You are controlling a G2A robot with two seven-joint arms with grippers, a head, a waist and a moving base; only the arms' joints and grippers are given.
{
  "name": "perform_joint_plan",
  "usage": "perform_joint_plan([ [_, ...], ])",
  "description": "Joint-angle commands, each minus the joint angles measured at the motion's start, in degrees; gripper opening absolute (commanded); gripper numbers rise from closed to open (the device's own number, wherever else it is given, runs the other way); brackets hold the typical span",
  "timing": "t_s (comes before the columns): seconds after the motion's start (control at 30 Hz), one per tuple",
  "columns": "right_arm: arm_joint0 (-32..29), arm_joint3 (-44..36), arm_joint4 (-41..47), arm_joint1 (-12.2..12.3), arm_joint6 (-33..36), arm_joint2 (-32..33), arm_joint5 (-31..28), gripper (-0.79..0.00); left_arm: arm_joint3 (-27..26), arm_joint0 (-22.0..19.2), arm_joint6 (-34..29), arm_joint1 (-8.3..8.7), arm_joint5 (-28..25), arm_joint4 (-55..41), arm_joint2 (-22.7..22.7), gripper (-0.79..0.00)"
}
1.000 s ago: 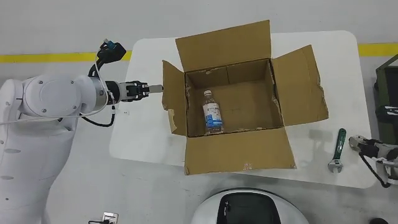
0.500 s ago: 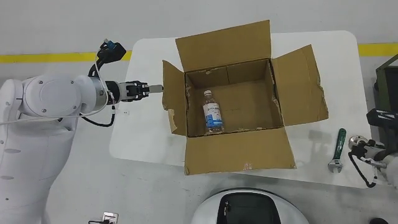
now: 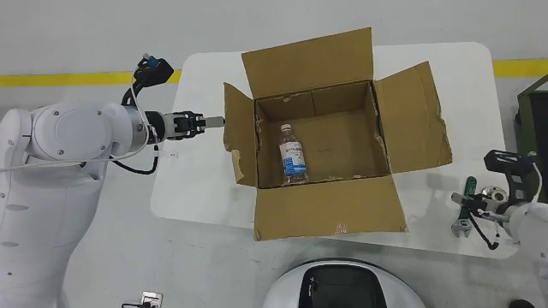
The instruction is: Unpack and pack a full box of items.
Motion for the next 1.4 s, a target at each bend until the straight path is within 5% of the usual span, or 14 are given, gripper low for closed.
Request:
perform_joint_plan([
  [0.0, 1.1, 1.8, 0.9, -0.3, 0.6, -0.5, -0.5, -0.416, 0.0, 0.0, 0.0, 0.00, 0.0, 0.0, 0.0, 0.000],
  [1.37, 5.1, 6.3, -8.5, -7.3, 5.5, -2.0, -5.5, -0.486, 0.0, 0.0, 0.0, 0.00, 0.0, 0.0, 0.0, 0.000],
])
